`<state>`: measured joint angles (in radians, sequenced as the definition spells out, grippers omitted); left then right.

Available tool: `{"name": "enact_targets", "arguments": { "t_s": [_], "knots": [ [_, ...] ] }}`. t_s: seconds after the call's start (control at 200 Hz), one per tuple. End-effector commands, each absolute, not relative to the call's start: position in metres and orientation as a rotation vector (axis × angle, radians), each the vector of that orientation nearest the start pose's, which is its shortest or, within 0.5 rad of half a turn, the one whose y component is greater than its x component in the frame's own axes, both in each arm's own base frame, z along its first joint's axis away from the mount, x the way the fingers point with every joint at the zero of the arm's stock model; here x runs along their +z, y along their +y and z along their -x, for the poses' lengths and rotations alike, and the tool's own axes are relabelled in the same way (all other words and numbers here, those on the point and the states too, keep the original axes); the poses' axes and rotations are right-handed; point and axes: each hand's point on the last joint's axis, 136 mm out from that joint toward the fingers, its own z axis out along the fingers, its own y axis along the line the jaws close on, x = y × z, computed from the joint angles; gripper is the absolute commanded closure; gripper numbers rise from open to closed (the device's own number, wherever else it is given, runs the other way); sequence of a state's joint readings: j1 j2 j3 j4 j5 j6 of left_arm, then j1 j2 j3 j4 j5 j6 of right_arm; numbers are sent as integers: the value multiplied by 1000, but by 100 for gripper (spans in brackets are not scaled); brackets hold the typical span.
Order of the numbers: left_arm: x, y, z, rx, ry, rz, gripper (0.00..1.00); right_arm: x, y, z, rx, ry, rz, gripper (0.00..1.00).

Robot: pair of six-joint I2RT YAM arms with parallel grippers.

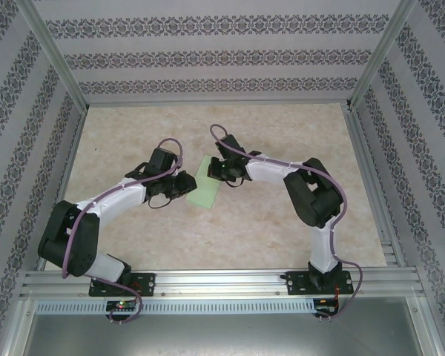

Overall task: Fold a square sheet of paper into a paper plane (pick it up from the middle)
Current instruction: Move the square sheet of paper to the center of the table, then first fold in half a square sheet of paper at the center of the table.

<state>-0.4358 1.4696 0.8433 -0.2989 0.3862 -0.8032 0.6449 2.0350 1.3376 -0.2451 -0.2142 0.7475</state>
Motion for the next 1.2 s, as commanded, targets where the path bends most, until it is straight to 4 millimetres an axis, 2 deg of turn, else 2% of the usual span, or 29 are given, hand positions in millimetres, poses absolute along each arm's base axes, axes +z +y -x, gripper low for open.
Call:
{"name": "enact_targets", "arguments": {
  "t_s": [0.0, 0.12, 0.265, 0.435, 0.505, 0.58, 0.669, 0.739, 0.834, 0.974, 1.199],
  "knots": [
    [93, -228, -308, -1003, 2655, 284, 81, 20, 312, -385, 621, 2765, -50, 97],
    [83, -237, -306, -1027, 2689, 262, 82, 12, 301, -382, 569, 2787, -83, 98],
    [76, -248, -302, -1049, 2717, 221, 82, 12, 287, -374, 514, 2799, -137, 97],
    [74, -258, -294, -1066, 2738, 177, 83, 15, 270, -351, 490, 2804, -273, 97],
    [74, -264, -290, -1079, 2743, 151, 83, 24, 272, -344, 543, 2768, -289, 97],
    [73, -272, -285, -1092, 2750, 127, 83, 44, 280, -344, 670, 2696, -259, 95],
    [70, -283, -281, -1117, 2757, 107, 85, 67, 281, -345, 780, 2596, -213, 94],
    [69, -293, -279, -1132, 2759, 99, 87, 73, 279, -340, 834, 2572, -162, 95],
    [65, -302, -280, -1119, 2759, 104, 93, 70, 279, -328, 905, 2574, -125, 100],
    [58, -308, -287, -1099, 2756, 144, 100, 59, 281, -319, 962, 2606, -103, 100],
    [48, -311, -294, -1084, 2764, 192, 100, 49, 290, -322, 1002, 2629, -69, 100]
  ]
}}
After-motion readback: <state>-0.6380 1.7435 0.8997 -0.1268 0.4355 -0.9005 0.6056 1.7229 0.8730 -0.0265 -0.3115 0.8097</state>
